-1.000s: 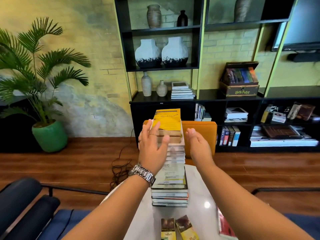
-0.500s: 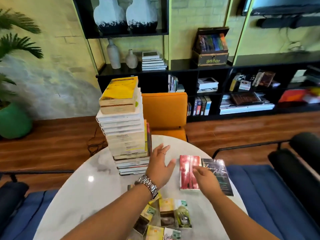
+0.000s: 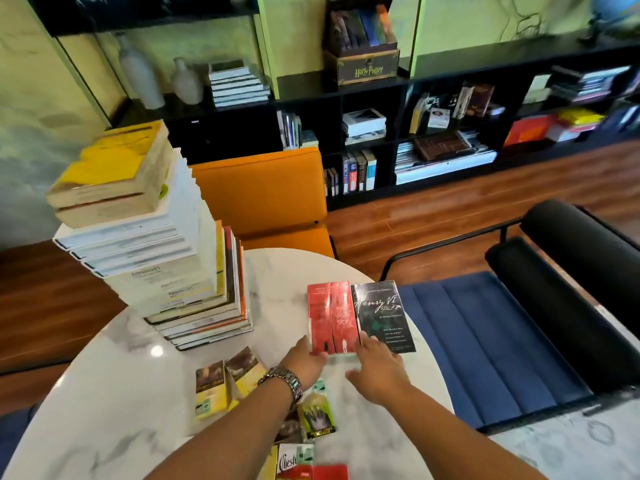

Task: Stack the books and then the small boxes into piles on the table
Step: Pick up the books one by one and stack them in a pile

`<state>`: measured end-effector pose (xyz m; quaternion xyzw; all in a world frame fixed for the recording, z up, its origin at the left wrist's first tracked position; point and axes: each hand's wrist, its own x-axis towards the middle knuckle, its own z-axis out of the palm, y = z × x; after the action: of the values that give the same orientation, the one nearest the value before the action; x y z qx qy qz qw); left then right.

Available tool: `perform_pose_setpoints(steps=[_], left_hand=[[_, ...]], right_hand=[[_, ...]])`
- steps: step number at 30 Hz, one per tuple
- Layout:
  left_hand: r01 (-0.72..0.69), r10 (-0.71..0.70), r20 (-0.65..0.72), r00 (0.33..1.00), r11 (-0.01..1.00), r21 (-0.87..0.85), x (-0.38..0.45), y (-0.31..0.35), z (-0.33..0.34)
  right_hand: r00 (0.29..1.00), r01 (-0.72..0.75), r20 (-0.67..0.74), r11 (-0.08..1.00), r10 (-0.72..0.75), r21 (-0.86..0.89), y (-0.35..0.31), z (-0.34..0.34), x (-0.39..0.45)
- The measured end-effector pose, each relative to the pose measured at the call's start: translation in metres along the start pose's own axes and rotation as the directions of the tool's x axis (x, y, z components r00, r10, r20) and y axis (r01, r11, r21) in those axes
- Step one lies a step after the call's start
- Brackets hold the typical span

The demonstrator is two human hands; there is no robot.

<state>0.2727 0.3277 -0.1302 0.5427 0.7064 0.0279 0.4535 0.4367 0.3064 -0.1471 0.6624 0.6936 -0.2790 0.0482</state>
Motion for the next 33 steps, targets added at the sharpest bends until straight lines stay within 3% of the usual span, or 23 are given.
perform_pose_setpoints(steps=[7, 13, 16, 19, 20, 24, 27, 29, 31, 33], left_hand=[[-0.010, 0.008, -0.019, 1.000, 0.995, -0.096, 0.017, 0.008, 0.023], [0.110, -0.122, -0.051, 0.991, 0.977, -0.185, 0.018, 0.010, 0.009], [0.164, -0.184, -0.032, 0.982, 0.932, -0.325, 0.016, 0.003, 0.002], [0.189, -0.218, 0.029, 0.975, 0.764, -0.617, 0.011, -0.003, 0.002], [0.201, -0.218, 0.057, 0.974, 0.725, -0.659, 0.010, -0.004, 0.001], [0.155, -0.151, 0.064, 0.987, 0.732, -0.664, -0.011, -0.006, -0.007], [0.132, -0.120, 0.063, 0.991, 0.736, -0.665, -0.025, -0.012, -0.016], [0.094, -0.098, 0.037, 0.994, 0.682, -0.726, -0.037, -0.020, -0.023], [0.055, -0.082, 0.006, 0.997, 0.616, -0.786, -0.048, -0.026, -0.032], [0.010, -0.072, -0.035, 0.997, 0.543, -0.840, -0.060, -0.028, -0.042]], right_hand=[[0.995, 0.076, 0.085, 0.973, -0.059, -0.218, 0.012, 0.014, 0.003], [0.990, 0.091, 0.123, 0.976, -0.068, -0.195, 0.010, 0.008, 0.002], [0.989, 0.086, 0.128, 0.988, -0.070, -0.127, 0.013, 0.009, 0.000], [0.992, 0.048, 0.114, 0.998, -0.052, 0.034, 0.011, 0.007, -0.006], [0.994, 0.039, 0.099, 0.996, -0.047, 0.083, 0.009, 0.006, -0.008], [1.000, 0.010, 0.003, 0.958, -0.012, 0.287, 0.001, 0.010, -0.014], [0.993, -0.002, -0.088, 0.772, 0.074, 0.636, -0.015, 0.004, -0.027], [0.993, -0.006, -0.056, 0.521, 0.104, 0.853, -0.027, -0.004, -0.036], [0.996, -0.068, 0.051, 0.263, 0.067, 0.962, -0.037, -0.012, -0.041], [0.998, -0.062, 0.059, 0.158, 0.023, 0.985, -0.046, -0.019, -0.043]])
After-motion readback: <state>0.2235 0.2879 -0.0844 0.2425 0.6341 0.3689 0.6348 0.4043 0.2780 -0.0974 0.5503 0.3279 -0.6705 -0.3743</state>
